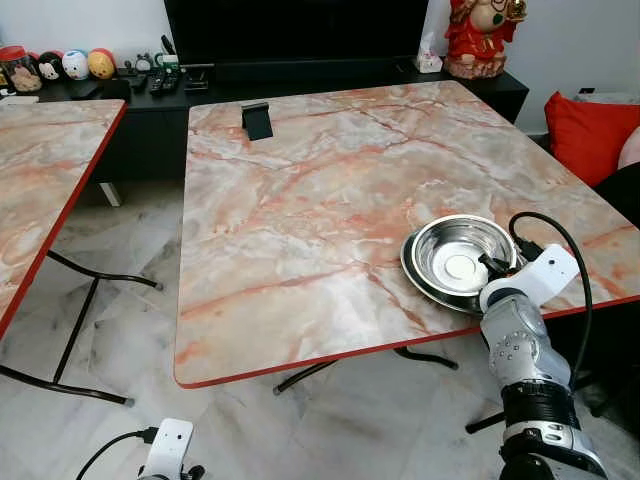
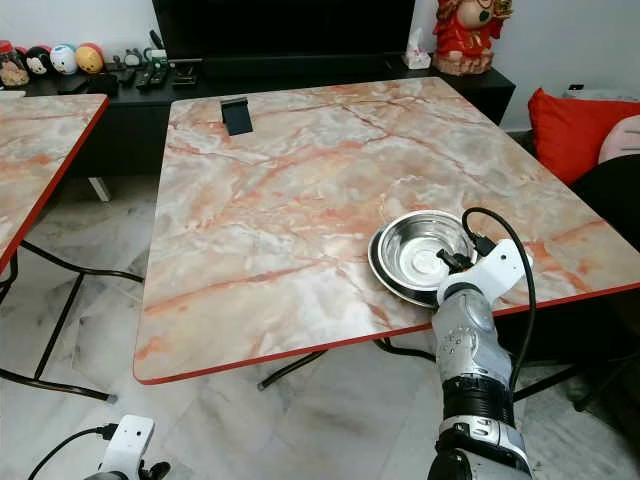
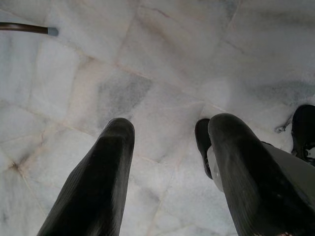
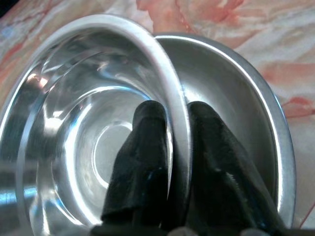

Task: Setting the table

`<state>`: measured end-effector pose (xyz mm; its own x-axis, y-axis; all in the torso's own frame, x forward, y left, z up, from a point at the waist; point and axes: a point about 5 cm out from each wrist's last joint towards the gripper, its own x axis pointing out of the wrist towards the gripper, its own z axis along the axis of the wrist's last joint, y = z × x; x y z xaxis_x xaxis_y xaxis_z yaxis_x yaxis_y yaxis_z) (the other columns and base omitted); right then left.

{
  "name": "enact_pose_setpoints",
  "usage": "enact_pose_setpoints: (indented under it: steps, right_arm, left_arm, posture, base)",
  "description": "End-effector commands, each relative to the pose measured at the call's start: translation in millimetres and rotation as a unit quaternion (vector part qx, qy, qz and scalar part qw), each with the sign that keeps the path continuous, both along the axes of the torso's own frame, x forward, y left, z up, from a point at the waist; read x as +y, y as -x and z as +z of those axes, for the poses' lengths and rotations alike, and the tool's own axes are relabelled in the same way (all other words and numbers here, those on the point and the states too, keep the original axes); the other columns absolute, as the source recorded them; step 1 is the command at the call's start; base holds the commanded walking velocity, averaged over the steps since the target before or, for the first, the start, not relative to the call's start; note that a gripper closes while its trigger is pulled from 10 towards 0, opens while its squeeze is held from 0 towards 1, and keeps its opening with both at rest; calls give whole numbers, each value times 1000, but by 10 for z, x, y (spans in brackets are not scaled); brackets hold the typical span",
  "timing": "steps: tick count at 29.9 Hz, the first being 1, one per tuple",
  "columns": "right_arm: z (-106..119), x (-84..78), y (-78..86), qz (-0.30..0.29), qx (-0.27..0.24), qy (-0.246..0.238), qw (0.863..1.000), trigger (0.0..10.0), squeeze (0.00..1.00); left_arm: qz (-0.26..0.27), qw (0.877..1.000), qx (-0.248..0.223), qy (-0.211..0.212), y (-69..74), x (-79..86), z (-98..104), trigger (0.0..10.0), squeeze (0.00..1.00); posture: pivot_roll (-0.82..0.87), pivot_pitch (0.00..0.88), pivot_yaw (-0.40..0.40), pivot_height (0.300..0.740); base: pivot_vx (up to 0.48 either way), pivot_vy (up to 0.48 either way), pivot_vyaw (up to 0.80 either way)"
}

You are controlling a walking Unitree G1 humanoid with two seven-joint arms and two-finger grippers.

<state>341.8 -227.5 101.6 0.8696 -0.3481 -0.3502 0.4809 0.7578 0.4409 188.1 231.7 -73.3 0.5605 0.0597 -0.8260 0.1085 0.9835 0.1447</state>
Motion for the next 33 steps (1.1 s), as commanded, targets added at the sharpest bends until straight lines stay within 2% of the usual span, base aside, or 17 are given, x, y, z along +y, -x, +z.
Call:
enact_pose_setpoints:
  steps: [1,2,3,6,7,8,9,20,27,33]
  right_arm:
    - [11,-29,-8,-5,6,7,1000,10000,102]
    - [10,-42,-3,-9,9,9,1000,10000,690]
    - [5,-53,2,-13,13,11,1000,10000,1000]
    - [2,-56,1,-13,13,10,1000,10000,1000]
    - [3,-53,-2,-11,13,10,1000,10000,765]
    - [4,-50,-4,-9,12,10,1000,10000,765]
    - [3,-50,-4,-9,13,11,1000,10000,0]
    - [21,-26,-14,-2,9,14,1000,10000,0]
    - [77,-17,-26,4,6,44,999,10000,0]
    - [77,-17,-26,4,6,44,999,10000,0]
  left_arm:
    - [-1,1000,1,-3,22,35,-1,10000,0]
    - [0,1000,1,-4,20,36,0,10000,0]
    - [0,1000,0,-4,19,37,1,10000,0]
    - [0,1000,0,-5,16,37,2,10000,0]
    - [0,1000,0,-5,15,38,3,10000,0]
    - [0,1000,0,-5,15,38,3,10000,0]
    - [0,1000,0,-5,14,39,4,10000,0]
    - [1,1000,-1,-5,14,38,4,10000,0]
    - [3,1000,-3,-3,9,32,5,10000,0]
    - [3,1000,-3,-3,9,32,5,10000,0]
  posture:
    - [21,0,15,740]
    - [23,0,13,740]
    - [23,0,13,740]
    - [23,0,13,740]
    - [22,0,14,740]
    - [22,0,14,740]
    - [22,0,14,740]
    - [21,0,14,740]
    - [22,0,10,740]
    - [22,0,10,740]
  base:
    - [0,0,0]
    - [0,0,0]
    - [0,0,0]
    - [0,0,0]
    - [0,0,0]
    - [0,0,0]
    - [0,0,0]
    - [0,0,0]
    - [0,0,0]
    - [0,0,0]
